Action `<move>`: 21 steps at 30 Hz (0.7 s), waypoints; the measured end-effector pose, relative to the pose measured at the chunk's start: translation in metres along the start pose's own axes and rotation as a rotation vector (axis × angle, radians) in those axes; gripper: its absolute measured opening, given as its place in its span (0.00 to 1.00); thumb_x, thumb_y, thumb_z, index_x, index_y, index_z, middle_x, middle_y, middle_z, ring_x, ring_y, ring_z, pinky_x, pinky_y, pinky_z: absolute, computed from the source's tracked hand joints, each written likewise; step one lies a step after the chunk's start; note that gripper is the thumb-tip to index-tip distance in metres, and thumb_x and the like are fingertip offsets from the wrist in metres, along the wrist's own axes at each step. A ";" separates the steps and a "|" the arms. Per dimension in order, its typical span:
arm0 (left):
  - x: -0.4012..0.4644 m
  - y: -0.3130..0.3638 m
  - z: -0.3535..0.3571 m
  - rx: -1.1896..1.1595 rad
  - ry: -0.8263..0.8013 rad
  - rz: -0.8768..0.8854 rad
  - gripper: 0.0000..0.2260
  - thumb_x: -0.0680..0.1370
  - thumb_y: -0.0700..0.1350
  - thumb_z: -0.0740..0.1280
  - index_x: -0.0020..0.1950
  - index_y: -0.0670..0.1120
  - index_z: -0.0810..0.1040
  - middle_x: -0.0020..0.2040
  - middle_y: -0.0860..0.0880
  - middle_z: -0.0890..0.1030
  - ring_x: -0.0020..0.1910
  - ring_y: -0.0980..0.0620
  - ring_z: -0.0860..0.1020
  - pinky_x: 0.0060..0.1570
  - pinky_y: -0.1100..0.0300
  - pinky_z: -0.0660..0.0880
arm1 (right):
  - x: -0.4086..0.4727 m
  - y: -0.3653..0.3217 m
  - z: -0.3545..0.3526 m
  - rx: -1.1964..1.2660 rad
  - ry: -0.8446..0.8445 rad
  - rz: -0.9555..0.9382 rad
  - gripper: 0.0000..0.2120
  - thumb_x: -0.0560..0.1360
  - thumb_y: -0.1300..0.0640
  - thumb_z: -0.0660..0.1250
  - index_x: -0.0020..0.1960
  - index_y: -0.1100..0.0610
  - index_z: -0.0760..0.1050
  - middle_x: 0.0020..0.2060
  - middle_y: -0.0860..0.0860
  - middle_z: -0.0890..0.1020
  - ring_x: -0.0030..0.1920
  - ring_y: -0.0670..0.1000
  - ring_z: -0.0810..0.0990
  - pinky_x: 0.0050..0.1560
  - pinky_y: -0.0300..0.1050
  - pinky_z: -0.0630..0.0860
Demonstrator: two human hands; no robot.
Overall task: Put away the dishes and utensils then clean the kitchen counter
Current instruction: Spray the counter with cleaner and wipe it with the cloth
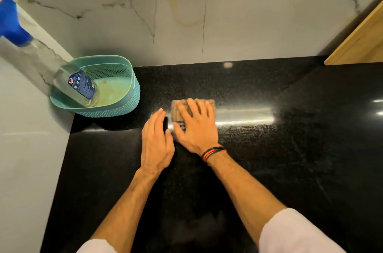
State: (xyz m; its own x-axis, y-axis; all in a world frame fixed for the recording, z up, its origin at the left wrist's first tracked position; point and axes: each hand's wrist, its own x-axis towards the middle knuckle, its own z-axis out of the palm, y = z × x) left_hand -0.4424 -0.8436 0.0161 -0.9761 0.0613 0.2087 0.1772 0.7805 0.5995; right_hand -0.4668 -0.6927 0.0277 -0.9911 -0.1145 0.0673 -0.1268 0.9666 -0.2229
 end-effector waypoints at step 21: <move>0.072 0.014 0.029 0.383 -0.135 0.053 0.27 0.78 0.49 0.55 0.76 0.40 0.64 0.78 0.44 0.62 0.77 0.45 0.58 0.76 0.46 0.55 | 0.051 0.109 -0.019 -0.133 0.117 0.230 0.28 0.73 0.38 0.58 0.67 0.50 0.73 0.67 0.55 0.72 0.64 0.61 0.69 0.67 0.60 0.64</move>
State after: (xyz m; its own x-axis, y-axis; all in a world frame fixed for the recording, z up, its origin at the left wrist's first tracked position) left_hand -0.5137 -0.8108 0.0170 -0.9791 0.1691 0.1128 0.1929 0.9478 0.2540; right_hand -0.5307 -0.5888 0.0252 -0.9810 0.1309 0.1433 0.1147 0.9866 -0.1164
